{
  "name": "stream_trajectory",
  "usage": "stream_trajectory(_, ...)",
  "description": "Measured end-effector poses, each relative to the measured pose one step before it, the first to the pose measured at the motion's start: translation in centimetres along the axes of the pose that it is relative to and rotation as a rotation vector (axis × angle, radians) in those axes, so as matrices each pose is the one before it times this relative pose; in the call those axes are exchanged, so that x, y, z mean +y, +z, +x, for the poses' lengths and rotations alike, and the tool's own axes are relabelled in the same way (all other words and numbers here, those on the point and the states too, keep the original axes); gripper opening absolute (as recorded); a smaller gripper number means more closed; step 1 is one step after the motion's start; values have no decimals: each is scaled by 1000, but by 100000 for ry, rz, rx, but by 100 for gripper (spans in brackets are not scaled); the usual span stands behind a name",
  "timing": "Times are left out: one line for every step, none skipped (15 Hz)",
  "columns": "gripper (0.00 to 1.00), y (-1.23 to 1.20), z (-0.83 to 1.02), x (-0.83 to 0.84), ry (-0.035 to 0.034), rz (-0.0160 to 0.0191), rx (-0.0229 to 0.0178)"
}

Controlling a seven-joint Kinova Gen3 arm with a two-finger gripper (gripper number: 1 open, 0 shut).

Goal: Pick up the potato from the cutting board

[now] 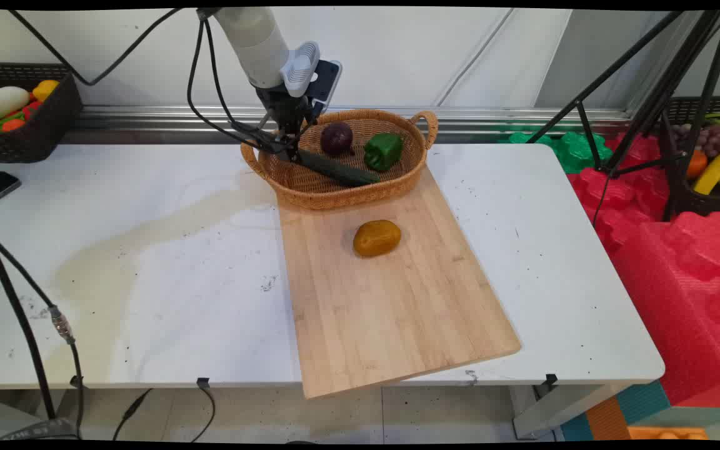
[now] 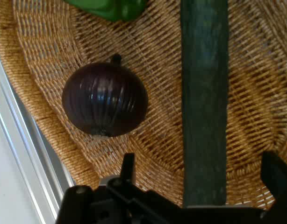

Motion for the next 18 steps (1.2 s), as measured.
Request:
stream_trajectory(100, -184, -25, 79, 635, 7, -32)
stream_trajectory(100, -247, 66, 67, -107, 168, 368)
stream_trajectory(100, -313, 52, 77, -787, 326, 558)
stream_trajectory(100, -403, 93, 133, -1986, 476, 1052)
stream_trajectory(100, -711, 104, 213, -3587, 865, 1770)
stream_trajectory(100, -638, 94, 249, -3019, 599, 1513)
stream_trajectory(100, -478, 61, 203, -2349, 284, 1270)
stream_trajectory(100, -775, 32, 410, -3561, 331, 1909)
stream_trajectory(100, -532, -9, 338, -2484, 98, 1353)
stream_trajectory(100, -773, -14, 598, -3481, -41, 1899)
stream_trajectory(100, -536, -46, 490, -2375, -157, 1226)
stream_trajectory(100, -734, -21, 731, -3280, -300, 1785)
stream_trajectory(100, -479, 3, 514, -2180, -233, 1191)
stream_trajectory(100, -700, -14, 761, -3235, -309, 1712)
stream_trajectory(100, -457, 12, 533, -2225, -245, 1212)
stream_trajectory(100, -639, 29, 776, -3269, -402, 1780)
stream_trajectory(100, -624, 9, 796, -3503, -482, 1831)
stream_trajectory(100, -636, 98, 873, -4053, -585, 2163)
